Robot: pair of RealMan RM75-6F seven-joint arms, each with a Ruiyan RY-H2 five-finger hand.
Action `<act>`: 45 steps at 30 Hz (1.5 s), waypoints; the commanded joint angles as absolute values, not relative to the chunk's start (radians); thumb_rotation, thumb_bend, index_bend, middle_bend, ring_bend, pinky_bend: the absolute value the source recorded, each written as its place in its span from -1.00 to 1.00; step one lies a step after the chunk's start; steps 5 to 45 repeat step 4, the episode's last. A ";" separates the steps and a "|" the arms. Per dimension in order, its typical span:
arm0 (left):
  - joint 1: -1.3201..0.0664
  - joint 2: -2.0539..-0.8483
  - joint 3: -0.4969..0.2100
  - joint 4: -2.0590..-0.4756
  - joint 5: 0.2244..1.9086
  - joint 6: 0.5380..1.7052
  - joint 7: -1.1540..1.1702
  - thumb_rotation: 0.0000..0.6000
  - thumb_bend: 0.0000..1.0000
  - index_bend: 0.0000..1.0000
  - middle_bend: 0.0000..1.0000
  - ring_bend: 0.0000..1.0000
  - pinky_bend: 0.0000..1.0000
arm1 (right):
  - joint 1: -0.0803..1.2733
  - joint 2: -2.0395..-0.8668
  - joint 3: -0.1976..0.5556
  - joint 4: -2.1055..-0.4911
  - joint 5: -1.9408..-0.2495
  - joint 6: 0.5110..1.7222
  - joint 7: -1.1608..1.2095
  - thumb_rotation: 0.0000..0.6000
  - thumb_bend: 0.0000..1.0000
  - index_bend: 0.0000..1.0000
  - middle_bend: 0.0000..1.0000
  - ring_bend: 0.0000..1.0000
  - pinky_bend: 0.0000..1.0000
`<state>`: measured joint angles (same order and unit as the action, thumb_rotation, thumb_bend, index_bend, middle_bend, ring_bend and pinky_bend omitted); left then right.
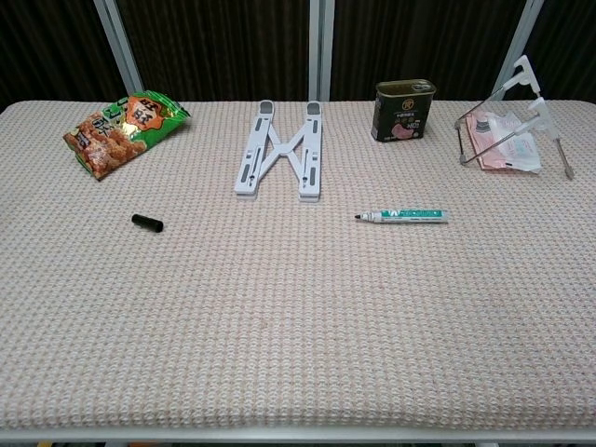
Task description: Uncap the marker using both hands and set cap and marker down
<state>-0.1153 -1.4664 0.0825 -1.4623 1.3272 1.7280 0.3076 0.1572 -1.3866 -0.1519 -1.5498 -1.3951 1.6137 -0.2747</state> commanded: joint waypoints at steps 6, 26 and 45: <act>-0.069 -1.467 0.084 -1.465 1.348 1.733 0.287 1.00 -1.00 -0.56 -0.52 -0.69 -0.58 | 0.135 -1.397 -0.136 -1.541 -1.410 1.592 -0.265 1.00 -0.84 -0.92 -0.77 -1.00 -1.00; -0.069 -1.467 0.084 -1.465 1.348 1.733 0.287 1.00 -1.00 -0.56 -0.52 -0.69 -0.58 | 0.135 -1.397 -0.136 -1.541 -1.410 1.592 -0.265 1.00 -0.84 -0.92 -0.77 -1.00 -1.00; -0.069 -1.467 0.084 -1.465 1.348 1.733 0.287 1.00 -1.00 -0.56 -0.52 -0.69 -0.58 | 0.135 -1.397 -0.136 -1.541 -1.410 1.592 -0.265 1.00 -0.84 -0.92 -0.77 -1.00 -1.00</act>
